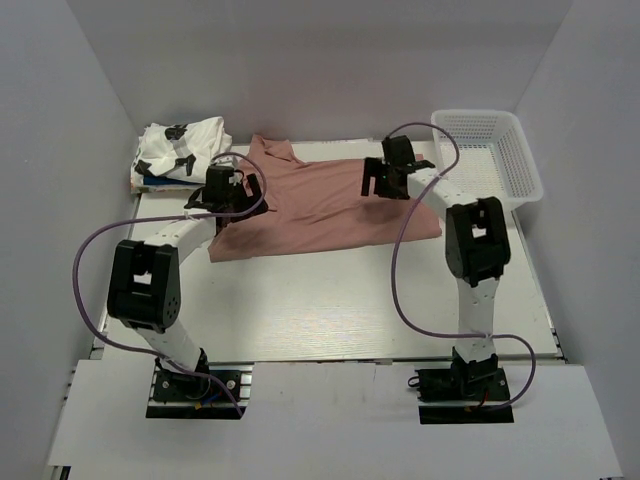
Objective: Fold and stack the t-shirts
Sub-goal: Fold the flattened tshirt in 1/3 of the way
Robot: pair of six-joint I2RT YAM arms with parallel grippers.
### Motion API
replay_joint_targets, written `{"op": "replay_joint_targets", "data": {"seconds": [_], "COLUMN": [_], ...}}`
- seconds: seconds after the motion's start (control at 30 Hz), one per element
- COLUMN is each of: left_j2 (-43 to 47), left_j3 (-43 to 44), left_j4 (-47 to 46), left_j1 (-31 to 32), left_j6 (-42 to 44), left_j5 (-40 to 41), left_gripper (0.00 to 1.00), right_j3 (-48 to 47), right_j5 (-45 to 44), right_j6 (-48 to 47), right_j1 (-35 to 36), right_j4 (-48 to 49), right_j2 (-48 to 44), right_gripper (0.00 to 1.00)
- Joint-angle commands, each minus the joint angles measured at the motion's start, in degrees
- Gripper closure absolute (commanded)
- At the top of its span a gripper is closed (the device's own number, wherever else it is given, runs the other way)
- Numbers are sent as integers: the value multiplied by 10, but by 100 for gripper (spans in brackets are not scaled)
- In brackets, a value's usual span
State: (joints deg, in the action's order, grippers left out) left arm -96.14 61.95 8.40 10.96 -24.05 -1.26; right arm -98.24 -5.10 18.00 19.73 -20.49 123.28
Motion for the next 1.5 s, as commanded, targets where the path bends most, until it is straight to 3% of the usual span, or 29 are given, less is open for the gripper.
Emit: {"op": "replay_joint_targets", "data": {"seconds": [0.0,0.1,0.33,0.47,0.57,0.6,0.83,1.0,1.03,1.13,1.23,1.47], "left_j2": [-19,-50,-78,-69,-34,-22,135,312,353,362,287,-11], "left_j3": [16,21,4,-27,-64,-91,-241,-279,-270,-227,-151,172], "left_j4": [-8,-1,17,36,57,63,133,206,206,156,137,198], "left_j1": [-2,-2,-2,-2,-2,-2,9,9,9,0,0,-5], "left_j6": [-3,-8,-19,-30,-49,-50,-132,-161,-161,-152,-139,-84], "left_j5": [-5,-17,-17,-17,-12,-12,-29,-44,-38,-38,-17,97], "left_gripper": [0,0,0,0,0,0,0,0,0,0,0,0], "right_j3": [123,231,249,277,340,401,596,632,626,580,524,342], "right_j5": [-30,-23,13,36,40,45,55,54,35,12,-4,-53], "right_j6": [28,31,28,33,65,80,118,129,119,100,96,97], "right_j1": [-19,-33,-73,-87,-85,-85,-67,-36,-31,-26,-30,-35], "right_j4": [9,66,72,66,62,63,38,-24,-28,-14,16,26], "right_j2": [-128,-175,-108,-115,-167,-198,-394,-536,-552,-596,-578,-397], "right_gripper": [10,10,10,10,10,10,10,10,10,10,10,10]}}
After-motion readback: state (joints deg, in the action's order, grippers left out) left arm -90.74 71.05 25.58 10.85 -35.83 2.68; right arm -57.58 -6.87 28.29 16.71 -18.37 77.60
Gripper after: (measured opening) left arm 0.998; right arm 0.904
